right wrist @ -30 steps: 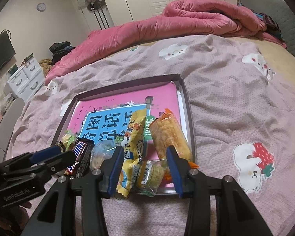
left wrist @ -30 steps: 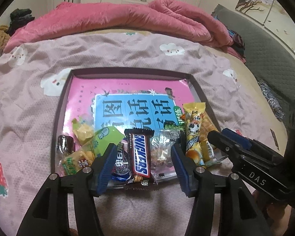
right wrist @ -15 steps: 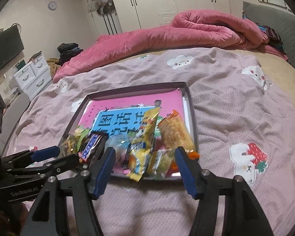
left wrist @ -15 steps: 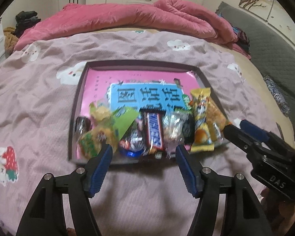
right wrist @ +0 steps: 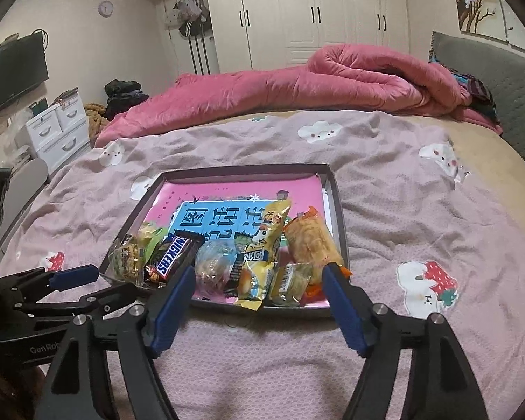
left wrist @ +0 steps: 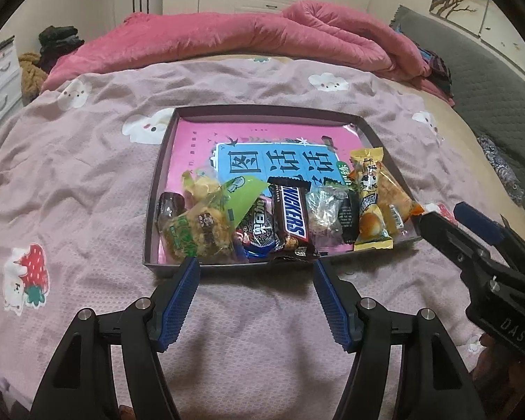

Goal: Organize snacks
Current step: 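Withdraw both open grippers up and away from the tray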

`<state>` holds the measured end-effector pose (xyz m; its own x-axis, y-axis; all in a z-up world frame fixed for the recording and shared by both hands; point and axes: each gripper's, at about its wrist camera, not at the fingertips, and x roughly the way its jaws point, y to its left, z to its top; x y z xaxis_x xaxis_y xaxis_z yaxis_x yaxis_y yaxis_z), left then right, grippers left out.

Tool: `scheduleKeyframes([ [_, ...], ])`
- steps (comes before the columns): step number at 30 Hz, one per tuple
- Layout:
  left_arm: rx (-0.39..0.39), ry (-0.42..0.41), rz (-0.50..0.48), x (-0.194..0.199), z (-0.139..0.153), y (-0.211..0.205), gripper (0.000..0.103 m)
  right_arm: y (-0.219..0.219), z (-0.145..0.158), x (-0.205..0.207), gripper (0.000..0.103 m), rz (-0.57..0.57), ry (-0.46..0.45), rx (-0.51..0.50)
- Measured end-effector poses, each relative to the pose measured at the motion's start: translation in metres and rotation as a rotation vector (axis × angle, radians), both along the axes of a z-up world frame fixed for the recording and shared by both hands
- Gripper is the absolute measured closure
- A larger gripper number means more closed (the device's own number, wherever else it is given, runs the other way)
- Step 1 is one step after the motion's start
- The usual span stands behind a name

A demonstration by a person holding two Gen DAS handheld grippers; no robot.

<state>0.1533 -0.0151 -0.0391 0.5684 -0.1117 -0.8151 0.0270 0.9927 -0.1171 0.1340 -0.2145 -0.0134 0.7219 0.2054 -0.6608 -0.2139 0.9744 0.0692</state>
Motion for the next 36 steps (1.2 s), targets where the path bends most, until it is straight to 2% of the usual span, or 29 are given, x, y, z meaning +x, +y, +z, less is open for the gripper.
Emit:
scheduleKeyframes([
  [4, 0.009, -0.008, -0.006, -0.003, 0.0, -0.002, 0.027, 0.001, -0.003, -0.003, 0.026, 0.0, 0.007, -0.005],
  [22, 0.01, -0.01, 0.023, -0.008, 0.001, 0.004, 0.024, -0.002, -0.007, -0.01, 0.018, -0.01, 0.019, 0.015],
  [36, -0.008, 0.01, 0.029, -0.022, -0.002, 0.014, 0.024, 0.01, -0.014, -0.028, 0.016, -0.002, 0.05, -0.005],
])
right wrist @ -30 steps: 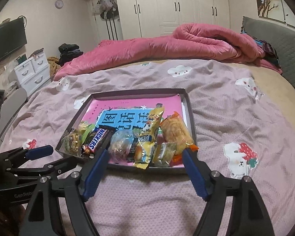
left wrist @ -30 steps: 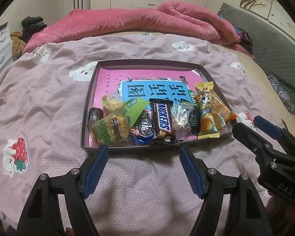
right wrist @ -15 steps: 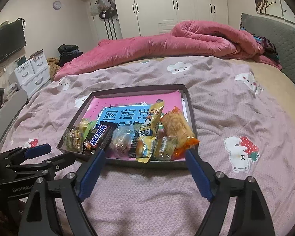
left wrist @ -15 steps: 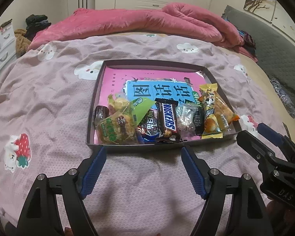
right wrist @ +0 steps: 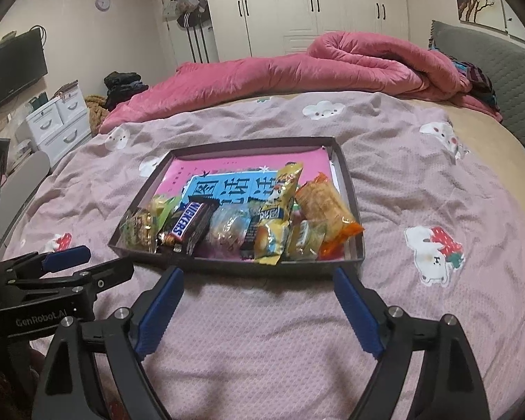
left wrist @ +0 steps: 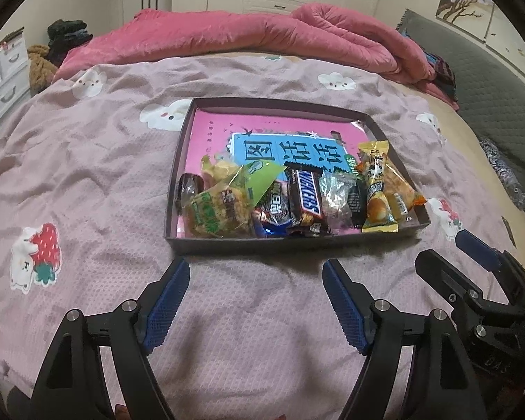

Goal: Organize snacks

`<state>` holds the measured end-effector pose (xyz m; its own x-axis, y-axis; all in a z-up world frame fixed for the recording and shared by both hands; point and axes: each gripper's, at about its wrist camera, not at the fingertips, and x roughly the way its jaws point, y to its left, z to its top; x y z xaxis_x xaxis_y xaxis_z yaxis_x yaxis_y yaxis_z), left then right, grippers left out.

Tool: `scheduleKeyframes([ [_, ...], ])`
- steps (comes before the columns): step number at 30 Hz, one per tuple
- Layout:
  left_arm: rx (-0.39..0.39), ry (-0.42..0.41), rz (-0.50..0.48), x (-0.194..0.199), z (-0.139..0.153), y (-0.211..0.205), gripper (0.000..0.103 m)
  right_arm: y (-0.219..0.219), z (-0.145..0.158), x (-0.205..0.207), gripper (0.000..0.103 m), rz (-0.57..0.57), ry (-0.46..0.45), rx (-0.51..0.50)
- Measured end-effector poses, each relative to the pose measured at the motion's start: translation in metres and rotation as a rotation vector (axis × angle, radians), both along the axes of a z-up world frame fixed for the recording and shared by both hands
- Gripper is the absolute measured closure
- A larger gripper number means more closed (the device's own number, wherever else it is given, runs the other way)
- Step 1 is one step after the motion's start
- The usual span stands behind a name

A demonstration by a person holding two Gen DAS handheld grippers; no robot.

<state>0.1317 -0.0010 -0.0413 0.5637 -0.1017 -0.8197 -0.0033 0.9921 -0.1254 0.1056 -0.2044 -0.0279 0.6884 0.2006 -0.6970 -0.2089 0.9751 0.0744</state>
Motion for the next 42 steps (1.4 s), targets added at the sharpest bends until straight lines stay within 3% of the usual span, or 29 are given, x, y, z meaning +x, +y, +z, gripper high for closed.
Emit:
scheduleKeyframes([
  [23, 0.016, -0.007, 0.014, -0.051, -0.002, -0.006, 0.024, -0.005, -0.008, -0.044, 0.01, -0.024, 0.013, -0.065],
  [42, 0.039, -0.011, 0.021, -0.057, 0.002, -0.007, 0.024, -0.002, -0.011, -0.047, 0.008, -0.013, 0.023, -0.074],
])
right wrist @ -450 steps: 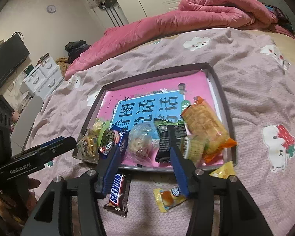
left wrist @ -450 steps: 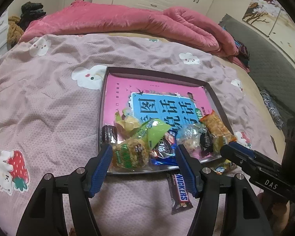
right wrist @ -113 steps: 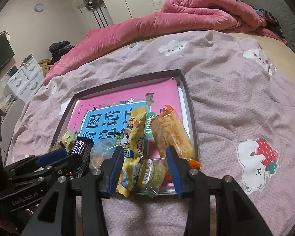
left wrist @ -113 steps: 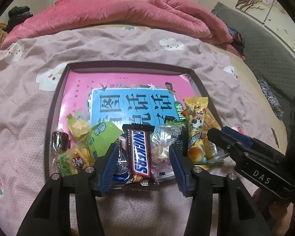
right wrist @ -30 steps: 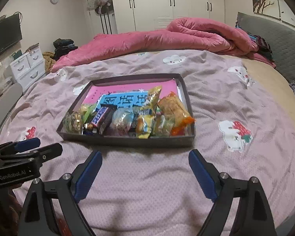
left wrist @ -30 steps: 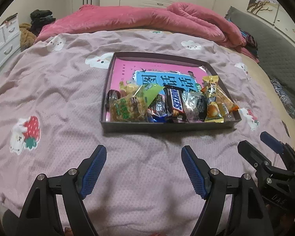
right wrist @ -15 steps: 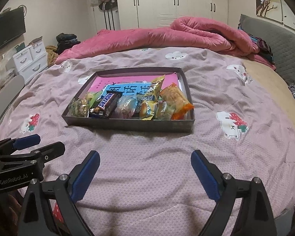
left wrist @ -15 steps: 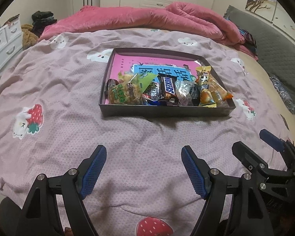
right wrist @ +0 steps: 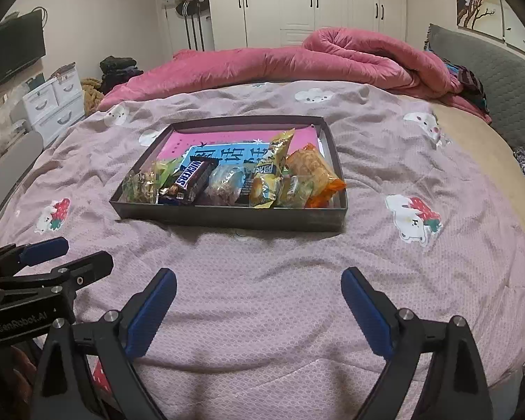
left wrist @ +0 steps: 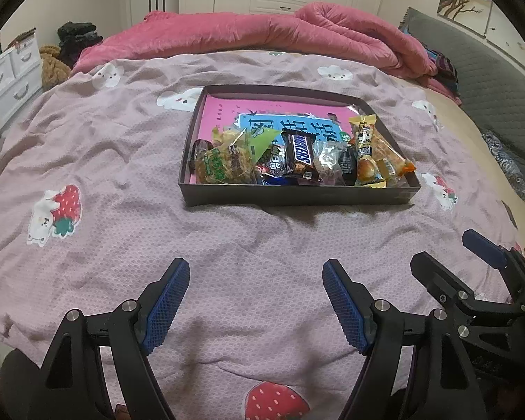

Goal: Organize snacks

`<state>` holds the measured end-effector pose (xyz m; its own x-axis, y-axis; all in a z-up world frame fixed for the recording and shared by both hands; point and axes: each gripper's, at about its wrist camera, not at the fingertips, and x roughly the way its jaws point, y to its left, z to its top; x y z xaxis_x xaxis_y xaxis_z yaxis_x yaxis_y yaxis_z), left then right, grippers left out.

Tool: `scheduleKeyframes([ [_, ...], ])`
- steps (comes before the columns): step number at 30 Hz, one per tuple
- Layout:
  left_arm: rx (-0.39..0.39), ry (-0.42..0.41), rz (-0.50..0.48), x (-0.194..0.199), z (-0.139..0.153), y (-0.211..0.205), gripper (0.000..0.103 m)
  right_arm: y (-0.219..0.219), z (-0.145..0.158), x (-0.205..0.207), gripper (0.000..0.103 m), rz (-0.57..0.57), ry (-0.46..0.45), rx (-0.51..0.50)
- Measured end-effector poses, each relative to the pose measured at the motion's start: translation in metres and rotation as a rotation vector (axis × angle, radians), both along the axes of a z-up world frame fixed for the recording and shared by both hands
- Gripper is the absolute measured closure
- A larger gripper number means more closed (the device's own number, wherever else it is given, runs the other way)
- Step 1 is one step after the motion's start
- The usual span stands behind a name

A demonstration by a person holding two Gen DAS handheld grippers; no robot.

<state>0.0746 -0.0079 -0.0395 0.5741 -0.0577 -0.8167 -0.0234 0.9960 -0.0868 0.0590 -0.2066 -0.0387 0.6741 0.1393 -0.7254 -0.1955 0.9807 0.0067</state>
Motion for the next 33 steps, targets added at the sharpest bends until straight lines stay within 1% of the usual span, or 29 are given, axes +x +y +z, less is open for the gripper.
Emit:
scheduleKeyframes([
  [26, 0.001, 0.009, 0.011, 0.0023, -0.0035, 0.0025, 0.024, -0.0023, -0.007, 0.005, 0.007, -0.007, 0.03, 0.01],
  [33, 0.026, 0.009, 0.014, 0.0013, -0.0039, 0.0009, 0.024, -0.0023, -0.0074, 0.0052, 0.007, -0.007, 0.03, 0.011],
])
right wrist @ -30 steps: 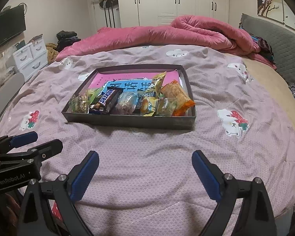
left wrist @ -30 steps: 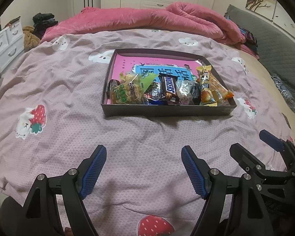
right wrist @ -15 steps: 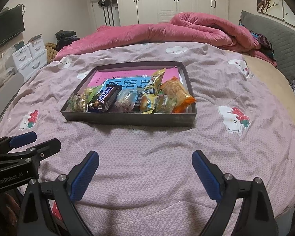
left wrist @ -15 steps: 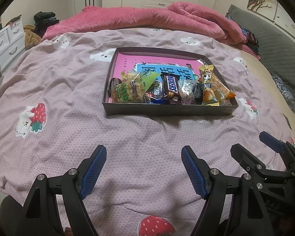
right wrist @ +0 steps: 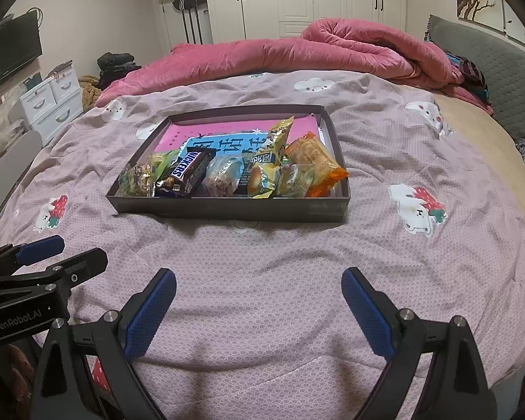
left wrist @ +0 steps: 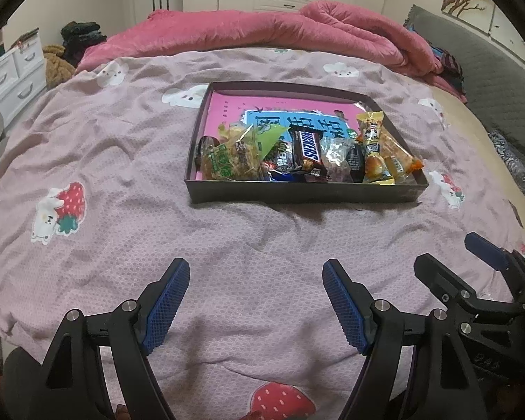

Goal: Organize snacks

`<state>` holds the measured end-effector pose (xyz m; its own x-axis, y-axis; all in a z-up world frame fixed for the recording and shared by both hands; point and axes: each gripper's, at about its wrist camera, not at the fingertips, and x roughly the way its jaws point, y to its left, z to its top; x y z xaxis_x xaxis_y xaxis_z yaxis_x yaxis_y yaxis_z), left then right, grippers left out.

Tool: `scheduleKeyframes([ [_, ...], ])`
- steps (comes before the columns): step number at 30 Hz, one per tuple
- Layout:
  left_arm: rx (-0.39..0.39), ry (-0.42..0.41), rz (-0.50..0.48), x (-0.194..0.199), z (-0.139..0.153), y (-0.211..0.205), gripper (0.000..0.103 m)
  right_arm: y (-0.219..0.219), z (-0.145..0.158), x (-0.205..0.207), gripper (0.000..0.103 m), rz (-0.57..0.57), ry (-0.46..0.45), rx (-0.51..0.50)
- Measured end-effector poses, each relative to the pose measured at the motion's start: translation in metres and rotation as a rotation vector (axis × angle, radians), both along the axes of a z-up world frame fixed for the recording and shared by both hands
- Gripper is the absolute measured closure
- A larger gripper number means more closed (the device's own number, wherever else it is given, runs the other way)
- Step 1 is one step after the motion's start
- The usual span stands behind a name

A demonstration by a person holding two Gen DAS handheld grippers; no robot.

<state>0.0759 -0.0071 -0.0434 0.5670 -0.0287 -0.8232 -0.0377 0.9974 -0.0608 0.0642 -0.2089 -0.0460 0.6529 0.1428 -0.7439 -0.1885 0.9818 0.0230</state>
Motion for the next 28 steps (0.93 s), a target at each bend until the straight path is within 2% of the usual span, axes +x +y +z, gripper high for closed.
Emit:
scheduleKeyframes([
  [19, 0.007, 0.001, 0.015, 0.0, -0.0001, 0.002, 0.024, -0.0003, -0.0016, 0.0006, 0.007, -0.002, 0.007, 0.001],
  [21, 0.031, -0.008, 0.023, -0.0002, 0.0007, 0.0009, 0.024, -0.0004, -0.0018, 0.0004, 0.007, -0.004, 0.007, 0.002],
  [28, 0.024, -0.024, 0.021, -0.0008, 0.001, 0.0016, 0.024, -0.0027, -0.0035, 0.0019, 0.007, -0.01, 0.011, 0.006],
])
